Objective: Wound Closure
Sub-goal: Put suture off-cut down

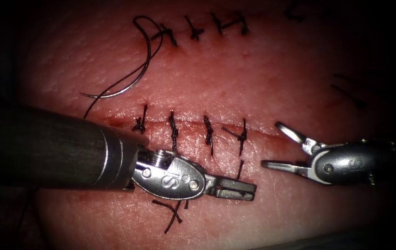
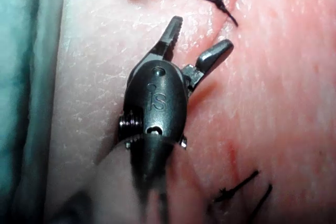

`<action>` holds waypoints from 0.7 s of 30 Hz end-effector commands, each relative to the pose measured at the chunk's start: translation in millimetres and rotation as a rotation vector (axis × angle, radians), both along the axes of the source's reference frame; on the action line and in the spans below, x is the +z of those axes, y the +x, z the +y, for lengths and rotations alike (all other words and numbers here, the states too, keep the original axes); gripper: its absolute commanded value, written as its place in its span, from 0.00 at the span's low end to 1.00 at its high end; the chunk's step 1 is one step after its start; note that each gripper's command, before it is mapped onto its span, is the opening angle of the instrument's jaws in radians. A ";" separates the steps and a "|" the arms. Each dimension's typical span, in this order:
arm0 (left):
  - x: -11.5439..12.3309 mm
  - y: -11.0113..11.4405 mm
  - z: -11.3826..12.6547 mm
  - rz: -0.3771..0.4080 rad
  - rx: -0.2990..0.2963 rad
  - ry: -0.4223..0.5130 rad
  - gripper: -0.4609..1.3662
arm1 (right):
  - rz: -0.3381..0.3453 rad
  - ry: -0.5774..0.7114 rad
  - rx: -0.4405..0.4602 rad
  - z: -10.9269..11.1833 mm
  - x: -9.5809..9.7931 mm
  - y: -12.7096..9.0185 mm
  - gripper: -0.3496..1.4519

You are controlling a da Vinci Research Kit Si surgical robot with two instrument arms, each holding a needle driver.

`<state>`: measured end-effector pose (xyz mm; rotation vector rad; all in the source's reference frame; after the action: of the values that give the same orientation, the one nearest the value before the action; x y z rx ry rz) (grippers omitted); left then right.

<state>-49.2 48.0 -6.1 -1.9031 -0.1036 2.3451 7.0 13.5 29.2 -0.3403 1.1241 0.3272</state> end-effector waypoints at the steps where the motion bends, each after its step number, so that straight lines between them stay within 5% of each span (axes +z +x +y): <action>1: 0.2 -0.4 -0.4 -0.002 0.009 0.015 0.06 | 0.004 0.003 0.022 0.0 -0.2 -0.6 0.98; 12: 2.4 -4.2 -3.6 -0.009 0.024 0.152 0.06 | -0.017 0.008 0.101 0.5 -2.4 -5.7 0.99; 21: 4.9 -5.6 -5.5 -0.011 0.012 0.193 0.06 | -0.020 0.007 0.104 0.0 -2.7 -5.9 0.99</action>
<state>-54.9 42.4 -1.0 -1.8223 -0.3214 2.2387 1.0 13.5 26.4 -0.4009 1.0861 0.4221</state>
